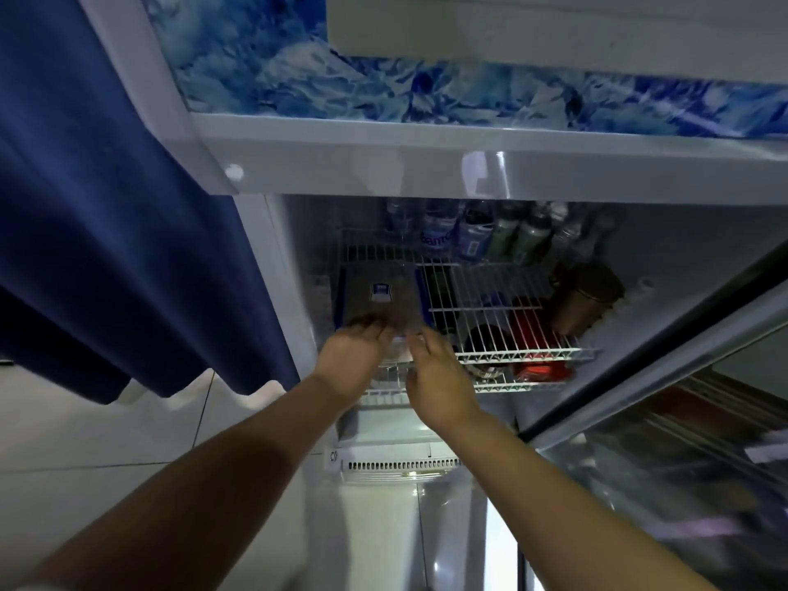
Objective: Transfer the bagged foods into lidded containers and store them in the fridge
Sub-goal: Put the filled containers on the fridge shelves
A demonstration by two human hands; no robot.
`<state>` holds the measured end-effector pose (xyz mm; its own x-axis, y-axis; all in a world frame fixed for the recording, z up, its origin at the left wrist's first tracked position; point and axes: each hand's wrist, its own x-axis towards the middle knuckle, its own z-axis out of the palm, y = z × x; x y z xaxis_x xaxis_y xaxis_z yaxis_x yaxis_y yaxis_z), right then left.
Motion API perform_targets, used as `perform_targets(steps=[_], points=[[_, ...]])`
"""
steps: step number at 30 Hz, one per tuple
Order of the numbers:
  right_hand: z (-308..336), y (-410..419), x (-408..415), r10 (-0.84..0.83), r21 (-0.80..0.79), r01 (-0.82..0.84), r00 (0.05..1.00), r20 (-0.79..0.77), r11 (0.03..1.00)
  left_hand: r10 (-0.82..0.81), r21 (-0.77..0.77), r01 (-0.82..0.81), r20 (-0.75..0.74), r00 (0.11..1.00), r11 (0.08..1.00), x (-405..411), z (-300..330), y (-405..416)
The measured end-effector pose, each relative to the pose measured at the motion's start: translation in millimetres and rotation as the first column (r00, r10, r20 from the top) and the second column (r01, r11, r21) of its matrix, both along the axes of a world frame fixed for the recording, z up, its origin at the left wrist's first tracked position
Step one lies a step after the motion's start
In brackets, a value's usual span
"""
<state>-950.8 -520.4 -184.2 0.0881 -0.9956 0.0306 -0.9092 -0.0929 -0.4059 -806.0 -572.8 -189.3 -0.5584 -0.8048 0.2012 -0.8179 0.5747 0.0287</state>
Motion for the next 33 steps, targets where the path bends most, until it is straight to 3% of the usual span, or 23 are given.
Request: perform_targets(steps=[5,10,16,24,28,33], points=[[-17,-19,-1,-0.012,0.025,0.014,0.998,-0.059,1.000,0.029,0.000,-0.029,-0.002,1.000,1.000,-2,-21,-11],[-30,-11,2,-0.015,0.005,0.015,0.996,-0.091,1.000,0.039,-0.074,-0.046,-0.097,0.995,0.996,-4,-43,-2],[-17,3,-3,-0.010,0.045,0.015,0.993,-0.115,0.999,0.059,-0.009,-0.060,-0.061,0.996,0.998,0,-36,10],[25,90,6,0.049,0.086,-0.026,0.960,-0.275,0.996,0.154,0.057,-0.145,-0.250,0.956,0.988,41,1,123],[43,134,27,0.165,0.066,-0.152,0.874,-0.457,0.986,0.229,0.095,-0.218,-0.127,0.965,0.971,72,16,189],[45,188,55,0.342,0.103,-0.340,0.786,-0.515,0.935,0.353,0.068,-0.350,-0.035,0.935,0.934,105,22,266]])
